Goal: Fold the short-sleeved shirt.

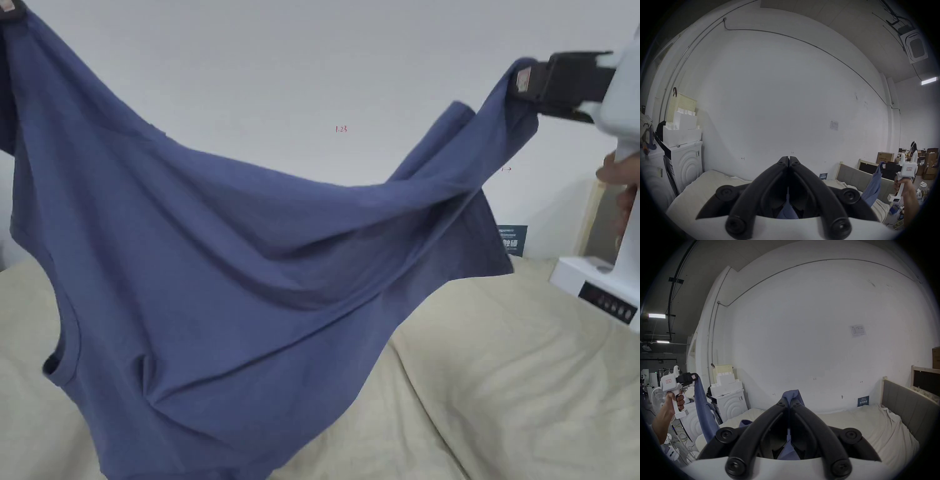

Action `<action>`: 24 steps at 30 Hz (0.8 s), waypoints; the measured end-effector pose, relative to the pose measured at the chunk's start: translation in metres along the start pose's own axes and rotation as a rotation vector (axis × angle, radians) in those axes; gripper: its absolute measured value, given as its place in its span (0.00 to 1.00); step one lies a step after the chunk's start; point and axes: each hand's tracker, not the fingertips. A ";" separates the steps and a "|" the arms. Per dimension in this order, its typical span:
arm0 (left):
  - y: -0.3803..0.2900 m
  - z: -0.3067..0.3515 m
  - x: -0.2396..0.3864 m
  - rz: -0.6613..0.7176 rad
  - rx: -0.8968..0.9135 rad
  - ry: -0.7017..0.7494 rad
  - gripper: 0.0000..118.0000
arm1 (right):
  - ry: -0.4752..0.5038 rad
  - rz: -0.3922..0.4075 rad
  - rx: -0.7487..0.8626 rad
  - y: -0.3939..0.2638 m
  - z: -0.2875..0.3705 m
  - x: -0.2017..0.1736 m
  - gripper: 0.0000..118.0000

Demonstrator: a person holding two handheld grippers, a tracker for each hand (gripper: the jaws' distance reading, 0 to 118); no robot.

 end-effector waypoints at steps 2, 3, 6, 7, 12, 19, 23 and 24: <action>0.008 -0.020 -0.001 -0.008 0.001 0.023 0.00 | 0.024 0.034 0.037 0.013 -0.018 0.004 0.01; 0.014 -0.033 -0.002 -0.022 -0.001 0.026 0.00 | 0.021 0.017 0.039 0.020 -0.027 0.006 0.01; 0.025 -0.068 -0.004 -0.014 0.000 0.040 0.00 | -0.123 -0.188 -0.135 0.027 -0.065 0.025 0.01; 0.027 -0.082 -0.005 -0.006 -0.003 0.041 0.00 | -0.129 -0.189 -0.141 0.029 -0.074 0.028 0.01; 0.043 -0.152 -0.024 -0.011 0.009 0.070 0.00 | 0.130 0.021 0.012 0.043 -0.129 0.046 0.01; 0.055 -0.230 -0.030 0.001 0.051 0.100 0.00 | -0.084 -0.058 0.014 0.060 -0.223 0.098 0.01; 0.061 -0.270 -0.040 -0.005 0.086 0.114 0.00 | -0.098 -0.033 0.040 0.068 -0.253 0.101 0.01; 0.061 -0.279 -0.041 -0.009 0.098 0.111 0.00 | -0.108 -0.031 0.038 0.068 -0.261 0.105 0.01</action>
